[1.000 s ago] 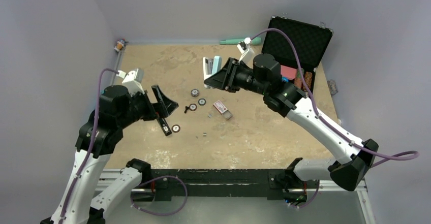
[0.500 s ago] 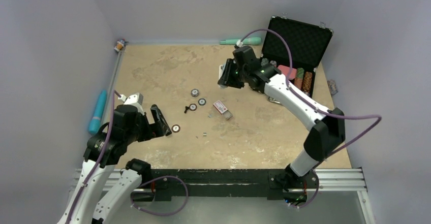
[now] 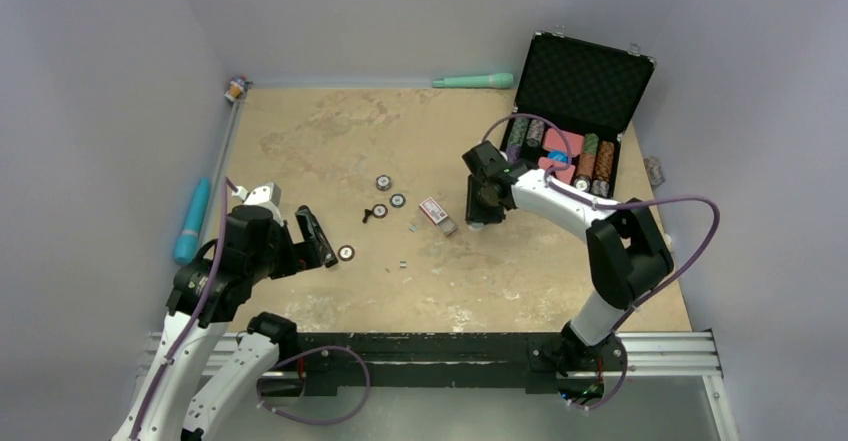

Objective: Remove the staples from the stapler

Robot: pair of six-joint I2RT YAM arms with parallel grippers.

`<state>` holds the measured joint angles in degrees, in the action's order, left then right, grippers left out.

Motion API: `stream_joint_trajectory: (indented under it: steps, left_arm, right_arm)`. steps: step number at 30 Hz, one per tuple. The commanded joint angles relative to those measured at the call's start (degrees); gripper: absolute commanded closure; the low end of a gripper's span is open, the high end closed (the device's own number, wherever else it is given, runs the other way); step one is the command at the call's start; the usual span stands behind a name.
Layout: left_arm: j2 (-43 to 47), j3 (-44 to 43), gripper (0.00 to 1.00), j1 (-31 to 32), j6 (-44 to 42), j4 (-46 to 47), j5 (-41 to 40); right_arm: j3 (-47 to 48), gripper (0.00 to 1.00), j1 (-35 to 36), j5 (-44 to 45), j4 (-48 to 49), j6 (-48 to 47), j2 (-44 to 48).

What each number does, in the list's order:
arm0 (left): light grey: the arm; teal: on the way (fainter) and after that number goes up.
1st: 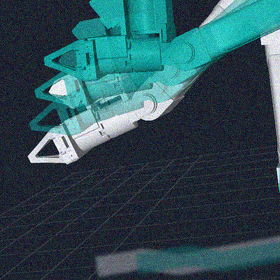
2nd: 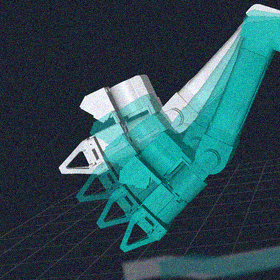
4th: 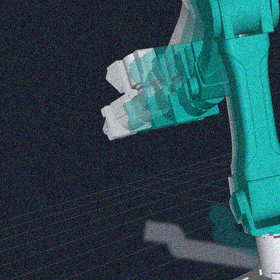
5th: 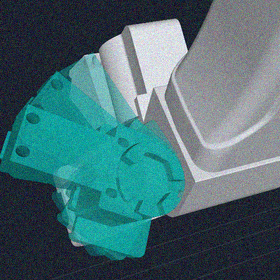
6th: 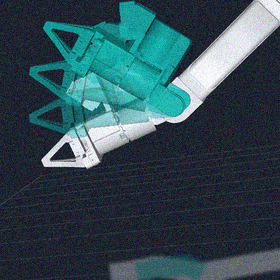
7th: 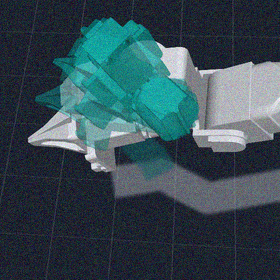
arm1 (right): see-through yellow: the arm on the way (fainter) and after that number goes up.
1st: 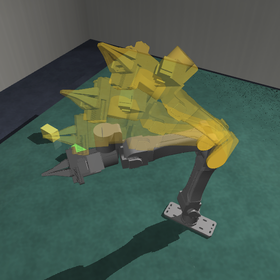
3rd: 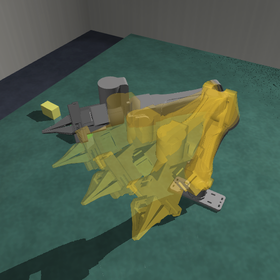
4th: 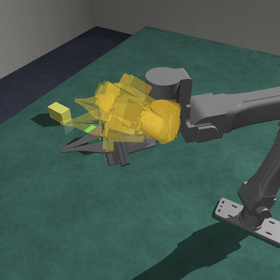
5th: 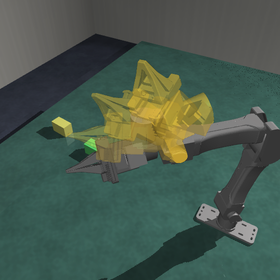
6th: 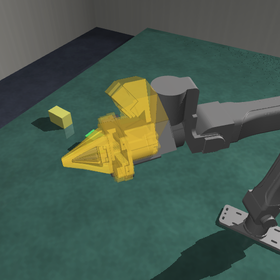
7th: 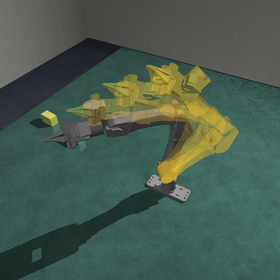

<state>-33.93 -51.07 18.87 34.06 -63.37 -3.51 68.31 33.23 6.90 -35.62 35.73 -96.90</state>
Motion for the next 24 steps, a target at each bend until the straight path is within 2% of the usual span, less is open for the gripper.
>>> stream_joint_trajectory:
  steps: [1,9,10,11,13,16,17,24]
  left_arm:
    - [0.3,0.1,0.00,-0.1,1.3,0.8,-1.7]
    - [-0.1,0.1,0.00,-1.1,1.3,0.6,-1.9]
    - [-0.1,0.2,0.00,-1.2,1.4,0.7,-1.9]
    - [0.0,0.3,0.00,-1.3,1.5,0.7,-1.9]
    - [0.1,0.3,0.00,-1.4,1.3,0.7,-1.8]
    - [0.0,0.1,0.00,-1.6,1.3,0.4,-2.7]
    - [0.0,0.0,0.00,-1.8,1.2,0.4,-2.8]
    - [0.5,0.3,0.00,-2.8,1.5,0.5,-2.8]
  right_arm:
    - [-5.5,1.00,-0.3,1.3,2.8,0.3,6.3]
    - [-14.7,1.00,-0.3,-2.3,6.5,2.8,10.2]
    - [-15.4,0.92,-0.4,-2.5,6.7,2.8,10.5]
    - [-16.0,0.79,-0.4,-2.7,7.0,2.9,10.8]
    - [-16.7,0.46,-0.4,-2.6,7.1,3.0,11.3]
    - [-16.9,0.05,-0.4,-2.0,6.6,2.9,11.7]
    - [-16.7,0.02,-0.4,-1.9,6.1,2.9,11.9]
    - [-13.1,0.01,-0.3,-0.4,1.6,1.0,15.4]
